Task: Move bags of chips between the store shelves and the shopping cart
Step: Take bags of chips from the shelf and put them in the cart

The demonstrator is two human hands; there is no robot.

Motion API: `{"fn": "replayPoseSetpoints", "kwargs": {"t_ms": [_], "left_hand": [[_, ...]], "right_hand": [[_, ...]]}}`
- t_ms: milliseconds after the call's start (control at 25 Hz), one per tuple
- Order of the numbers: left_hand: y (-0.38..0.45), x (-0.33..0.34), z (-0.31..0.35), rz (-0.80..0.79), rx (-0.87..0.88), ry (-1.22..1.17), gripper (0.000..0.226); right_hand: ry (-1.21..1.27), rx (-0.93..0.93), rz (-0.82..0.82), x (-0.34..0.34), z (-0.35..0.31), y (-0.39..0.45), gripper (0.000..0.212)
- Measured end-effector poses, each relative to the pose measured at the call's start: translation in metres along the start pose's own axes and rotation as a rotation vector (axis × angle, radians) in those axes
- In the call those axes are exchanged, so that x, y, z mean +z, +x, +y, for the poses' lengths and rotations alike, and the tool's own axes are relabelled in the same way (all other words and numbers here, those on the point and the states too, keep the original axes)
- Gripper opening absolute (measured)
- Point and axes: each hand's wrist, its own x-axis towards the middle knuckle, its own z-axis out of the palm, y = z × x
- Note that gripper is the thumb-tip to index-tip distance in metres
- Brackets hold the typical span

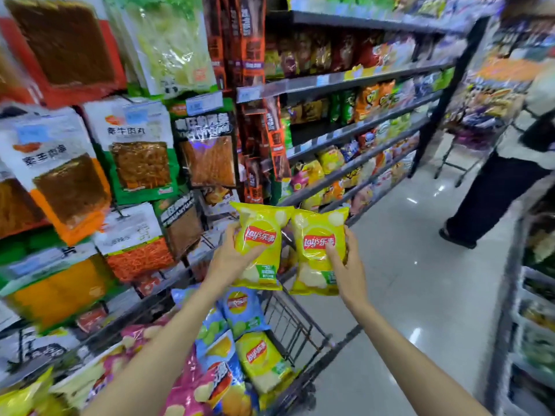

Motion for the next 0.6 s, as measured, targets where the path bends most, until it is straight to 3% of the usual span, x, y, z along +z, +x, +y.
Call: {"fn": "replayPoseSetpoints", "kwargs": {"t_ms": [160, 320, 600], "left_hand": [[0.031, 0.105, 0.086, -0.038, 0.152, 0.072, 0.067], [0.047, 0.217, 0.17, -0.146, 0.277, 0.04, 0.068], [0.082, 0.351, 0.259, -0.275, 0.438, -0.001, 0.066]], "right_hand": [[-0.067, -0.044, 0.178, -0.131, 0.013, 0.025, 0.05], [-0.19, 0.0, 0.292, -0.258, 0.033, 0.045, 0.065], [-0.164, -0.046, 0.5, -0.393, 0.05, 0.087, 0.043]]}}
